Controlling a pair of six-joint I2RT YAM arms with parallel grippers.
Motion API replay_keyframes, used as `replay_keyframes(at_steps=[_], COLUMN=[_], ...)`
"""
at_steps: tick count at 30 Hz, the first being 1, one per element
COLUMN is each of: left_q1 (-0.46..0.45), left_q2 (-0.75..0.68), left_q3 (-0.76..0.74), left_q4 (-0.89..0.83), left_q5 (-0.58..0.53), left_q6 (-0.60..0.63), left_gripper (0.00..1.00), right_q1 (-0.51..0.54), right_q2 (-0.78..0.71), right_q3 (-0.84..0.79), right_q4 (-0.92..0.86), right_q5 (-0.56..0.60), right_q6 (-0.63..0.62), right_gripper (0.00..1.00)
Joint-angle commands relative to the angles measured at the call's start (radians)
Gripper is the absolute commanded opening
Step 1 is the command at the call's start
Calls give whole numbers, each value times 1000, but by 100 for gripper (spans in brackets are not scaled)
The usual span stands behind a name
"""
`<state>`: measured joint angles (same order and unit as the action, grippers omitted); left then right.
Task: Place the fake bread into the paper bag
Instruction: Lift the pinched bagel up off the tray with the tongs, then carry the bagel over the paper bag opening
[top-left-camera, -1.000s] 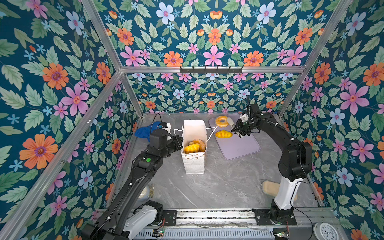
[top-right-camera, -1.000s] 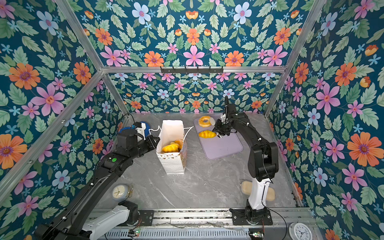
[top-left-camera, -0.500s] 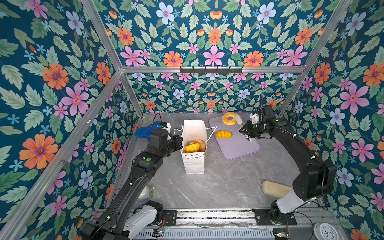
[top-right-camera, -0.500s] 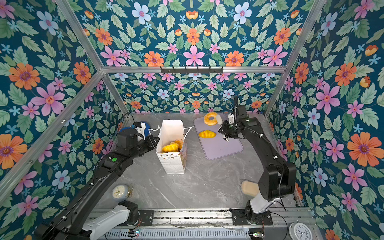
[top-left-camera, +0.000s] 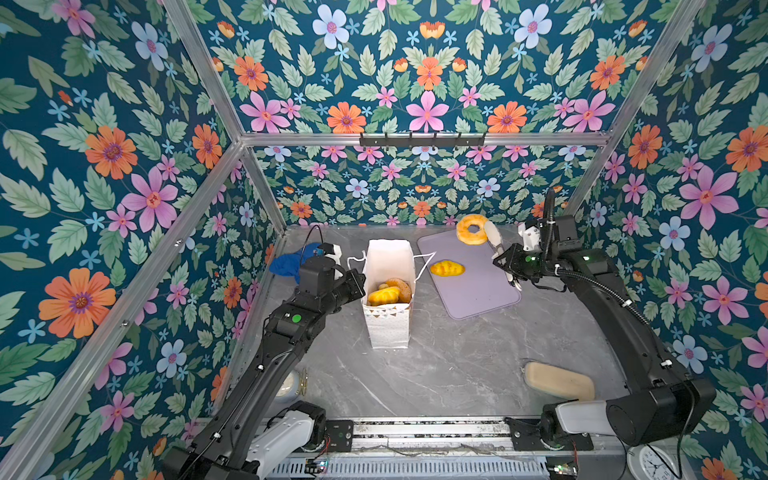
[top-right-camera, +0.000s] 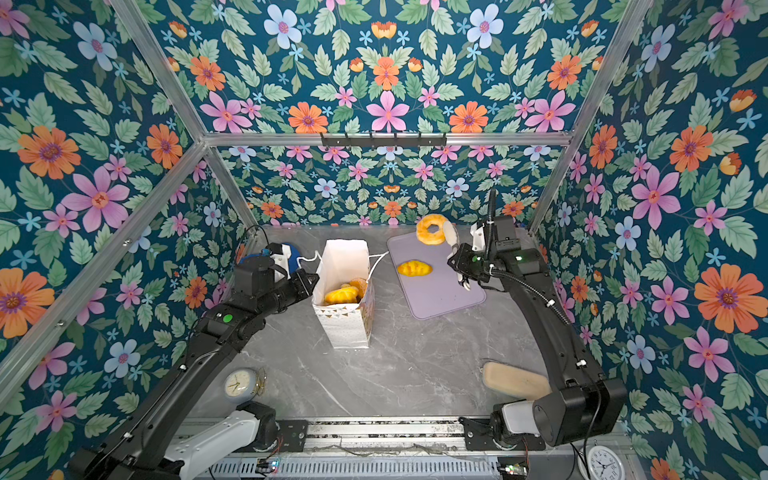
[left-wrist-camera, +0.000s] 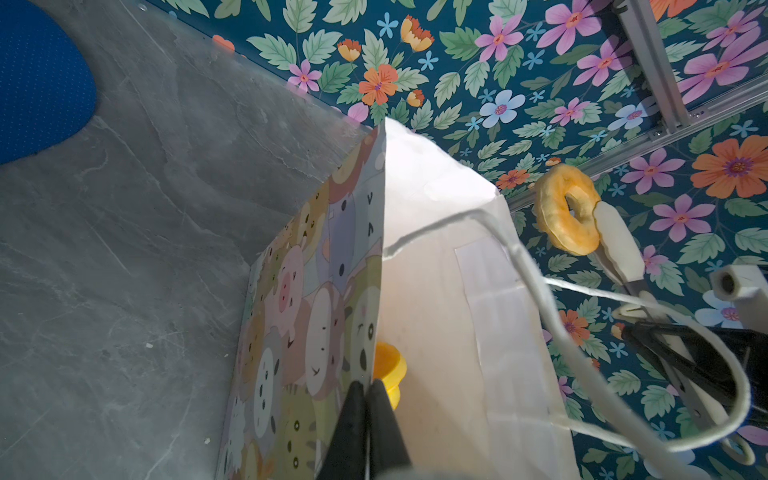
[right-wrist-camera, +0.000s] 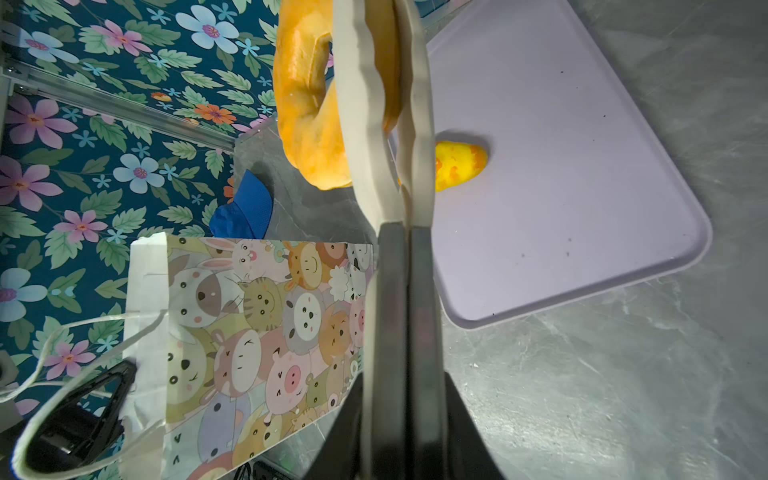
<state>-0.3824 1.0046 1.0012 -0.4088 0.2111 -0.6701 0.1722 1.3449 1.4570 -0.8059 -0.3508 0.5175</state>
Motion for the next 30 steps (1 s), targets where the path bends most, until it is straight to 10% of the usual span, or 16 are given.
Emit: replay_keyframes(at_steps=[1, 30], left_q1=[0, 0], left_q2=[0, -8], left_q3=[11, 14], left_q4=[14, 17], left_q5=[1, 4], left_q6=[6, -2], left_gripper=[8, 8], right_q1=[0, 45], right_q2=[-29, -141], right_q3=[7, 206], right_q4=[-4, -59], right_q5=[7, -147], right_q6=[-8, 59], right_gripper=[16, 17])
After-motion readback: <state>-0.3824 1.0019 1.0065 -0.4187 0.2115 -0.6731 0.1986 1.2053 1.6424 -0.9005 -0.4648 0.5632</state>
